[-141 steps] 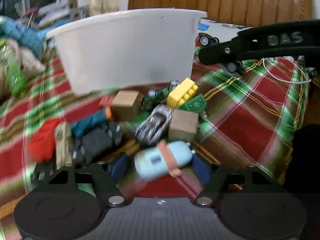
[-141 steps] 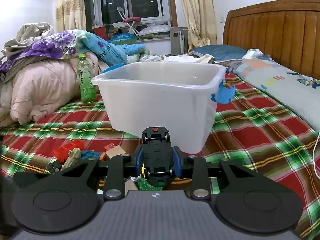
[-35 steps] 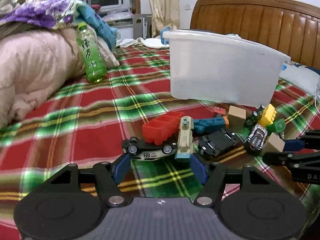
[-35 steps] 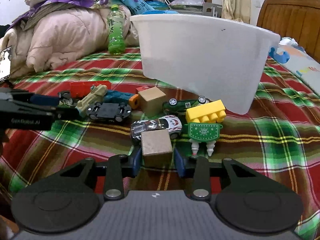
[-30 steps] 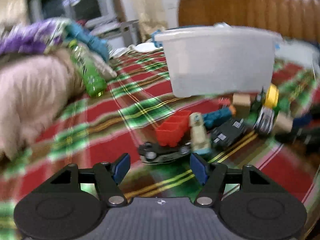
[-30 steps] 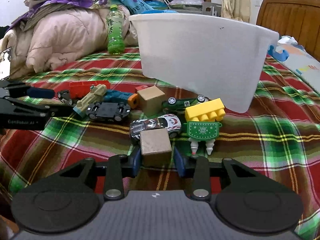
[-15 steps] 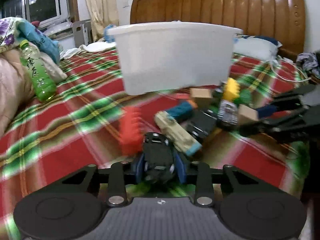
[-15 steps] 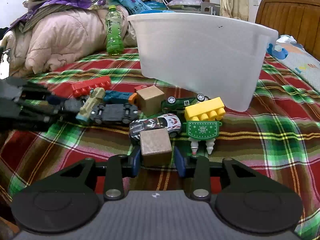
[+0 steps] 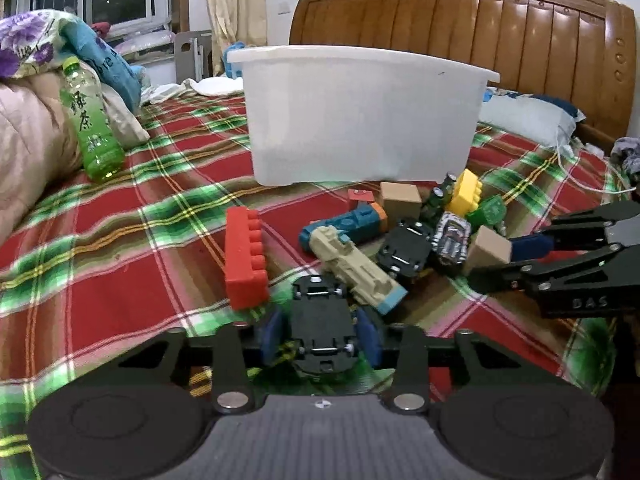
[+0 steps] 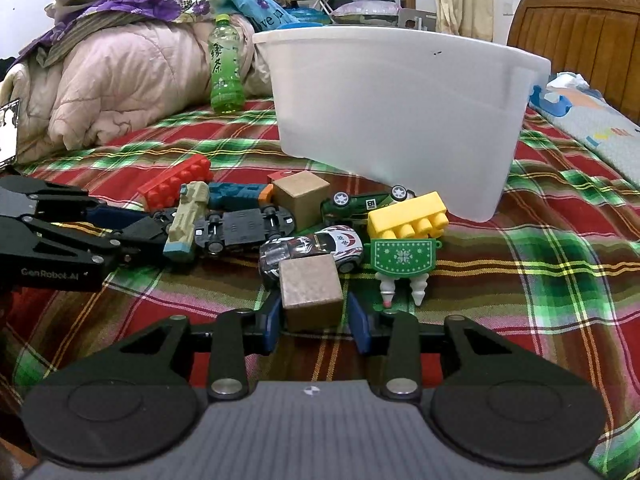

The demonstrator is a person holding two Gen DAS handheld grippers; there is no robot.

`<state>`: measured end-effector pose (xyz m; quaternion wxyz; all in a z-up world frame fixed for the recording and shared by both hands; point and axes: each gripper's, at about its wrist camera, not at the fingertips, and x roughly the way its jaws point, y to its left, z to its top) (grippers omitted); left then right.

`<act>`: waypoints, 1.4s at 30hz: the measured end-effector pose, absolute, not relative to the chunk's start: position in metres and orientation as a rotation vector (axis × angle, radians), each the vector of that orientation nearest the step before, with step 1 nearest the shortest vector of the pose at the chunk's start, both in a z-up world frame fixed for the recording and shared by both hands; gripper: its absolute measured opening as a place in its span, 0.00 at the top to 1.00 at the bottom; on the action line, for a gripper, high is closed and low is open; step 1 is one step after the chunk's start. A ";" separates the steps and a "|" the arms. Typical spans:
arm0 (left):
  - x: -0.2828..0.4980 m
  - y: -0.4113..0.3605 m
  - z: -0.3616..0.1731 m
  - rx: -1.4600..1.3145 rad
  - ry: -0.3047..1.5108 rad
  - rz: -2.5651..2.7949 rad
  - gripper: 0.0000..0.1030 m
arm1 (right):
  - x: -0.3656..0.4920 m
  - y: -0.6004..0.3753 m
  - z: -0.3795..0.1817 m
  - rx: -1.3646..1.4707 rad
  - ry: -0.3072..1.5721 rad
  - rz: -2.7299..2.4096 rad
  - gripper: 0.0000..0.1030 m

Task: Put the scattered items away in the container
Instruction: 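Grasp the brown cardboard cube with the right tool while the left tool grasps a black toy car, then carry the cube and car over the bin and open both tools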

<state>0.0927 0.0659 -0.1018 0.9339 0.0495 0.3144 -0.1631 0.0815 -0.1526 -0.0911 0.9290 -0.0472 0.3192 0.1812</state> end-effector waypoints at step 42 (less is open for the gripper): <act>0.101 0.036 0.015 0.022 0.465 -0.291 0.68 | 0.076 -0.168 -0.010 -0.101 0.393 0.310 0.68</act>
